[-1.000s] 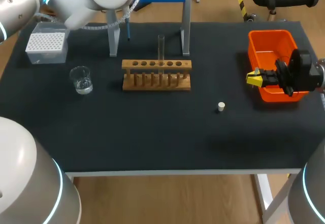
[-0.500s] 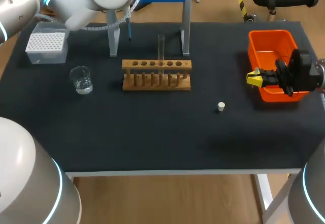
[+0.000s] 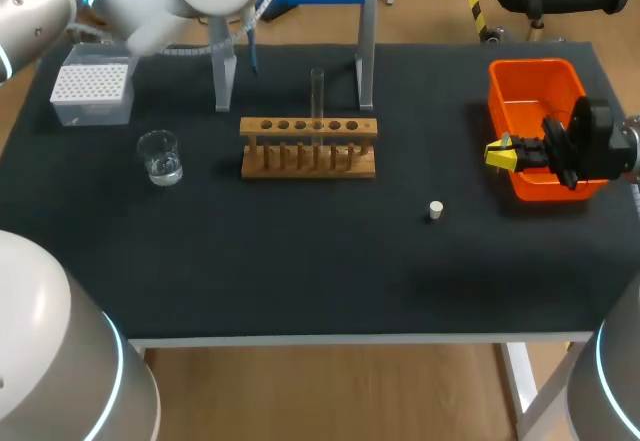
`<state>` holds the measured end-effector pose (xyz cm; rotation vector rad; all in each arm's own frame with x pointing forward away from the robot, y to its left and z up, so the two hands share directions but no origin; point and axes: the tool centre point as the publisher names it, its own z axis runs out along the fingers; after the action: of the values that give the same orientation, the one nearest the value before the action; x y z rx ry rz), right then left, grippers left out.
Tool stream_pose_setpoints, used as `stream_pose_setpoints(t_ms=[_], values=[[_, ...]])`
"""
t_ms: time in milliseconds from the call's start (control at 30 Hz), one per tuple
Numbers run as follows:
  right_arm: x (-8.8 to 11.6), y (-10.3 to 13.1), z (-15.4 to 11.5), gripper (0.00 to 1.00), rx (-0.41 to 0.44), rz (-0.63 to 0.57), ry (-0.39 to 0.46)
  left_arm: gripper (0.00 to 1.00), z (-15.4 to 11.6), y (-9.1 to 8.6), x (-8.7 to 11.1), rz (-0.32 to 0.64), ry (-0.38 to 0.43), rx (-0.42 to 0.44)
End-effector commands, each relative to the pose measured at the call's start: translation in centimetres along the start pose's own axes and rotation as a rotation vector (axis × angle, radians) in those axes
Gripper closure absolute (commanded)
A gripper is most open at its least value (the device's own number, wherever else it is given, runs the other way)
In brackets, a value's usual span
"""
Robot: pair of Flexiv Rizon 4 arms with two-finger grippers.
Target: Invert the test tube, pick up the pipette, mount the tip to pipette, aspirate from beaker and dispense into the tube, eject the tip, return the pipette, and cap with the stopper.
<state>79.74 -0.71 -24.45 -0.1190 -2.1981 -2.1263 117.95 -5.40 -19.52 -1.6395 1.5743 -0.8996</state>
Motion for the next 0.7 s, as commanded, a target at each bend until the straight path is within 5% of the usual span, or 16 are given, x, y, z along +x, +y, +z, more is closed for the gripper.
stream_pose_setpoints(t_ms=[33,367,700], values=[[0.0,0.0,-0.1,1.00,0.001,0.000,0.002,1.00,-1.0,-0.9,-0.2,0.004,-0.014,0.009],[0.0,0.0,-0.1,1.00,0.001,0.000,0.002,1.00,-2.8,-3.7,-0.3,0.037,-0.016,0.058],[0.0,0.0,-0.1,1.00,0.001,0.000,0.002,1.00,-5.5,-4.9,-0.2,0.133,0.151,0.053]])
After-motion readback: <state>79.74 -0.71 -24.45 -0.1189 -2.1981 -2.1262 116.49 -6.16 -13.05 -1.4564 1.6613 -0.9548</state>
